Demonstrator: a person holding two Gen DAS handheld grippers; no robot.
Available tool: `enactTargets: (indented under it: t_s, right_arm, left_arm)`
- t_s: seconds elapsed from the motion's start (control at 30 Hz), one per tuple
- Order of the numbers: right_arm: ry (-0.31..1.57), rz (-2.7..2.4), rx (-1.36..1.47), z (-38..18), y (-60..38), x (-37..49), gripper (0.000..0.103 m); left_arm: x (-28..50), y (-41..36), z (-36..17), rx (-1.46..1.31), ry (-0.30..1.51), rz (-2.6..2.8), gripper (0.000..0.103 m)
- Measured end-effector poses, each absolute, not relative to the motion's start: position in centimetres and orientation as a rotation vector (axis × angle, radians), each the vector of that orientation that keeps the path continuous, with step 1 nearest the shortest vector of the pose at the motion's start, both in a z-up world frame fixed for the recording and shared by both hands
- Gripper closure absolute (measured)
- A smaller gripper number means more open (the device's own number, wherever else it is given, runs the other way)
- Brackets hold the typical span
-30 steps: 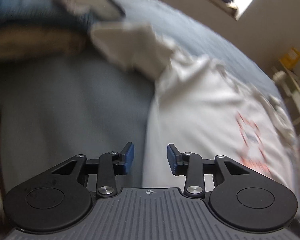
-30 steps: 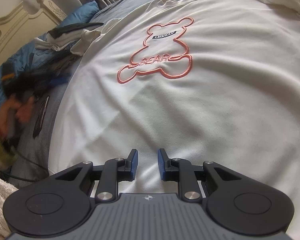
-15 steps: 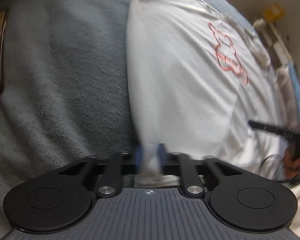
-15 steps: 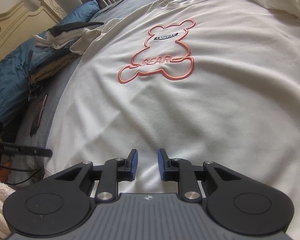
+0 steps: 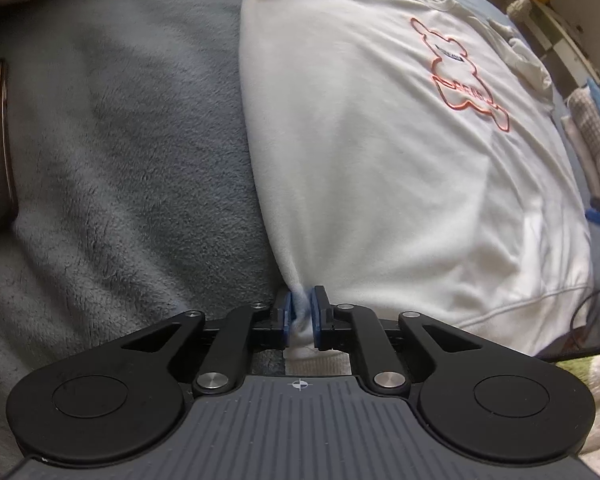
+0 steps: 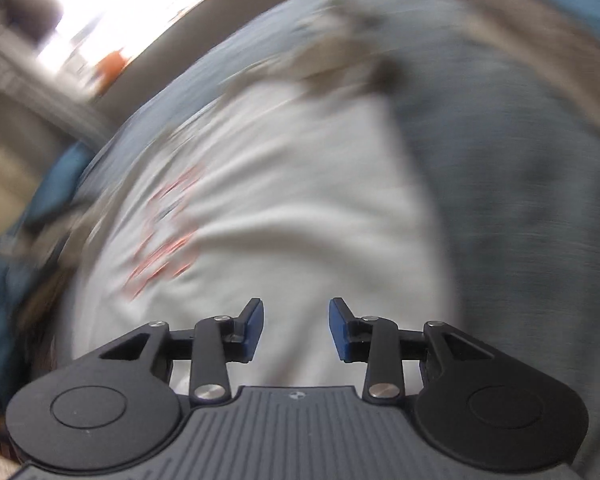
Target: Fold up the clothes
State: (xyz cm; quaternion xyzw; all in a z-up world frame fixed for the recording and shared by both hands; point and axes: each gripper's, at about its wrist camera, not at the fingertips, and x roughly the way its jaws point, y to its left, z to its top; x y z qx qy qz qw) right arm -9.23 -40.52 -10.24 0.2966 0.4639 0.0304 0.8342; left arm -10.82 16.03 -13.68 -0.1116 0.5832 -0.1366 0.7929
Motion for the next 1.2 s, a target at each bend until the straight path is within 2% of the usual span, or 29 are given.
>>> enactTargets:
  t_s: [0.1, 0.27, 0.4, 0.63, 0.77, 0.9, 0.97, 1.03, 1.2]
  right_arm:
    - [1.009, 0.0, 0.686, -11.6, -42.9, -10.0, 0.059]
    - [1.026, -0.053, 0.611, -12.5, -42.3, -10.1, 0.057]
    - [0.934, -0.112, 0.682, -11.8, -44.4, -10.5, 0.054]
    - [0.928, -0.084, 0.702, -13.4, -44.7, -4.9, 0.053]
    - [0.937, -0.057, 0.619, -13.2, -43.0, -3.7, 0.054]
    - [0.946, -0.031, 0.532, -13.0, -41.2, -2.6, 0.063]
    - [0.95, -0.018, 0.488, -12.8, -40.4, -2.0, 0.084]
    - [0.954, -0.005, 0.444, -12.7, -39.5, -1.5, 0.097]
    - [0.92, -0.094, 0.277, -12.2, -38.3, -1.4, 0.1]
  left_arm:
    - [-10.9, 16.0, -13.7, -0.247, 1.265, -0.302, 0.088]
    - [-10.7, 15.8, -13.7, -0.248, 1.273, -0.306, 0.085]
    - [-10.6, 16.1, -13.9, -0.267, 1.276, -0.307, 0.084]
    - [-10.1, 17.1, -14.5, -0.341, 1.296, -0.302, 0.084]
    - [-10.2, 17.2, -14.5, -0.342, 1.29, -0.298, 0.084]
    - [-10.0, 17.2, -14.6, -0.331, 1.292, -0.3, 0.084]
    - [-10.0, 17.3, -14.6, -0.33, 1.293, -0.301, 0.084]
    - [-10.0, 17.4, -14.6, -0.329, 1.294, -0.302, 0.083]
    - [-9.9, 17.6, -14.7, -0.303, 1.287, -0.31, 0.082]
